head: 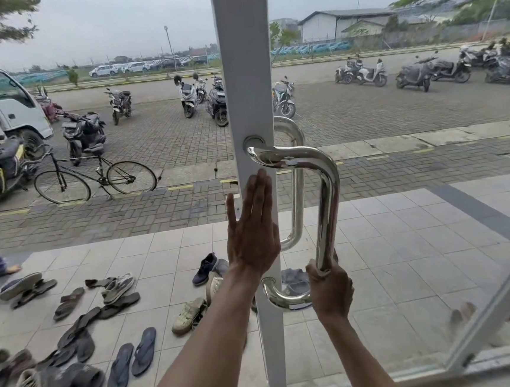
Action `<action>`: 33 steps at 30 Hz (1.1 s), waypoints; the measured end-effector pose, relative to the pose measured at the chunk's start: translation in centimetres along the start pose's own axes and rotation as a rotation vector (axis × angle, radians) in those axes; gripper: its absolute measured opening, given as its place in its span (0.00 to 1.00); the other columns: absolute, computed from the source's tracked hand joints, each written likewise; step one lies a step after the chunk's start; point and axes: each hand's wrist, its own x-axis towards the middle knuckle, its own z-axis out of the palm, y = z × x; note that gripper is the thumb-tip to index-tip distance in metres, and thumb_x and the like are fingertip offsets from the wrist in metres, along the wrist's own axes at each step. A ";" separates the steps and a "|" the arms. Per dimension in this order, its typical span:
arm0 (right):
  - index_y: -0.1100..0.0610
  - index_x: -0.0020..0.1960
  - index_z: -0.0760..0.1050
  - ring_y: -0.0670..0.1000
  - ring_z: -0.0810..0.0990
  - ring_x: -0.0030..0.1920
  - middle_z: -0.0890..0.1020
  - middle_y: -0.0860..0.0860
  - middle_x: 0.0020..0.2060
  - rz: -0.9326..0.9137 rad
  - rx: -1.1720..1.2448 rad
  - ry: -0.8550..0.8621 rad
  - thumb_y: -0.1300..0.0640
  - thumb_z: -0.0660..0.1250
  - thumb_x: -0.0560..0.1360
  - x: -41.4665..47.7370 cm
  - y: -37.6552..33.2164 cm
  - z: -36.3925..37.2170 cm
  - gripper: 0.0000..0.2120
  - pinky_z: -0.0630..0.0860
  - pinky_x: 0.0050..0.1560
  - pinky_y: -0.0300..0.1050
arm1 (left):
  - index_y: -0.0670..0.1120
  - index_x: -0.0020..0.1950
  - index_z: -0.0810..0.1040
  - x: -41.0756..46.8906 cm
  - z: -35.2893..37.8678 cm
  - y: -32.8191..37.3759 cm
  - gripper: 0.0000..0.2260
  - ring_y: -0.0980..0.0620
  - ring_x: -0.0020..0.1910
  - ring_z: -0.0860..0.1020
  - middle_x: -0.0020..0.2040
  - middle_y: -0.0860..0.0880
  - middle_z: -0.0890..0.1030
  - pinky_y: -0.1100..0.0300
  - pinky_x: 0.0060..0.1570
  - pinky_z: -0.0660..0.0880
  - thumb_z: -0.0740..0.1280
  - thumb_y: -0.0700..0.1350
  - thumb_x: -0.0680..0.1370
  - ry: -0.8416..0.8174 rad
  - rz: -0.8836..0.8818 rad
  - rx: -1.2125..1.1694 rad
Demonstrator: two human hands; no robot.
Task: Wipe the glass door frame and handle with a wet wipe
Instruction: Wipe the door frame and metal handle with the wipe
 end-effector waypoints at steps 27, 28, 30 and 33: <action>0.64 0.54 0.75 0.56 0.77 0.45 0.78 0.57 0.46 1.288 0.931 0.035 0.48 0.69 0.75 -4.8 -3.3 8.5 0.19 0.73 0.43 0.48 | 0.41 0.80 0.42 0.6 4.2 -0.7 0.30 0.45 0.79 0.35 0.79 0.43 0.33 0.36 0.75 0.51 0.46 0.55 0.84 0.046 0.043 0.089; 0.64 0.56 0.75 0.57 0.77 0.47 0.78 0.57 0.47 1.304 0.941 0.031 0.47 0.69 0.76 -4.8 -3.7 8.6 0.20 0.73 0.42 0.49 | 0.41 0.80 0.42 0.6 4.1 -0.8 0.30 0.45 0.79 0.35 0.79 0.43 0.33 0.36 0.75 0.51 0.46 0.55 0.84 0.042 0.044 0.090; 0.64 0.59 0.75 0.60 0.79 0.52 0.79 0.58 0.50 1.316 0.931 0.030 0.47 0.68 0.76 -4.9 -4.4 8.6 0.22 0.74 0.45 0.50 | 0.41 0.80 0.43 0.6 4.1 -0.8 0.30 0.45 0.79 0.35 0.79 0.43 0.33 0.35 0.75 0.50 0.47 0.56 0.83 0.033 0.045 0.085; 0.64 0.63 0.73 0.60 0.78 0.58 0.80 0.59 0.59 1.331 0.896 -0.024 0.45 0.68 0.76 -5.2 -5.2 8.8 0.25 0.74 0.54 0.51 | 0.41 0.80 0.42 0.7 4.0 -0.8 0.31 0.45 0.79 0.36 0.79 0.44 0.32 0.34 0.75 0.50 0.48 0.56 0.83 0.031 0.046 0.080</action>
